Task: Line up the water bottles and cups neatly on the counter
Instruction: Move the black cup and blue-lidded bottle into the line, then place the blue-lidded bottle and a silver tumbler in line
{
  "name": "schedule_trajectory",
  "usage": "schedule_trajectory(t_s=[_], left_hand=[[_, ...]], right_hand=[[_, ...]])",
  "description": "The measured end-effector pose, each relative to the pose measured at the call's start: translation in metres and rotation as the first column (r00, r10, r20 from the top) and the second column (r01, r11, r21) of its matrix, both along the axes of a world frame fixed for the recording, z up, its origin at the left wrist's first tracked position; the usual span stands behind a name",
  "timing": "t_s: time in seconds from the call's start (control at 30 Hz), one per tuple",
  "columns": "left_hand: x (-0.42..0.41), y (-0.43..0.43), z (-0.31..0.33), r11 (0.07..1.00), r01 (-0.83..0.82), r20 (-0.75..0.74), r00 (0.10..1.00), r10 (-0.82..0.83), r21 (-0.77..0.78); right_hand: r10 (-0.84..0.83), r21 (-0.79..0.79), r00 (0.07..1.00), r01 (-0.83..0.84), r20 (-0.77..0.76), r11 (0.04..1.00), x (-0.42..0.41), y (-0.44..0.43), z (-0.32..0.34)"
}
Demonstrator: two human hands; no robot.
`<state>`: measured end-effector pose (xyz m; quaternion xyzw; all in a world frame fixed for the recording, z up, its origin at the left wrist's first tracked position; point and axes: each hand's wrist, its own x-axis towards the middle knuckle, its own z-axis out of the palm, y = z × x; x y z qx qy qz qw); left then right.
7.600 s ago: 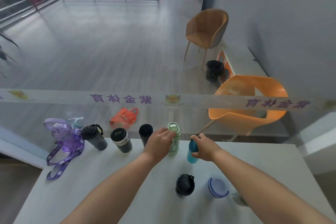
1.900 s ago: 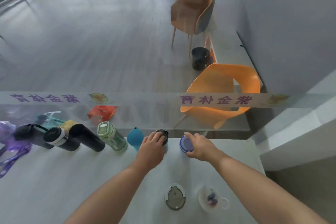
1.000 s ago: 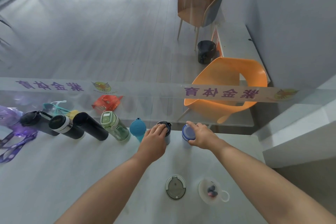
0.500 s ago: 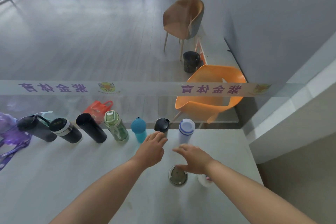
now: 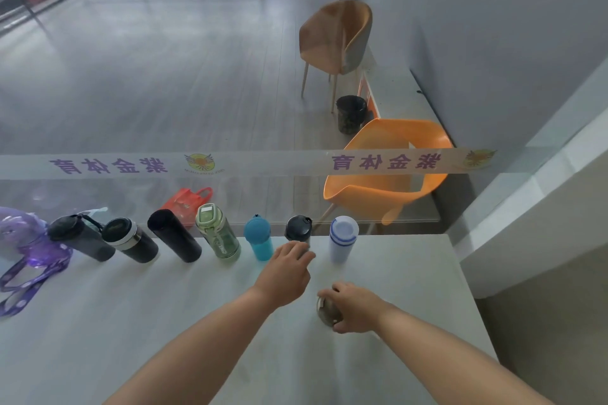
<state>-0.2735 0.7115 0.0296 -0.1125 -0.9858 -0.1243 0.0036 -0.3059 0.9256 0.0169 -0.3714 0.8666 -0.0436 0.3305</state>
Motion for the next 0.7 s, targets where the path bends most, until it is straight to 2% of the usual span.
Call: schedule_trajectory(t_s=[0.23, 0.43, 0.7], left_hand=[[-0.053, 0.038, 0.002, 0.998, -0.055, 0.031, 0.998, 0.055, 0.015], [-0.096, 0.073, -0.01, 0.997, -0.079, 0.12, 0.99, 0.079, -0.009], [-0.102, 0.085, -0.027, 0.995, -0.088, 0.129, 0.987, 0.093, -0.042]], right_hand=[[-0.196, -0.089, 0.98, 0.192, -0.039, 0.977, -0.063, 0.04, 0.01], [-0.289, -0.027, 0.954, 0.288, -0.081, 0.957, -0.112, 0.088, 0.003], [-0.36, 0.013, 0.933, 0.36, 0.007, 0.933, -0.165, 0.106, -0.008]])
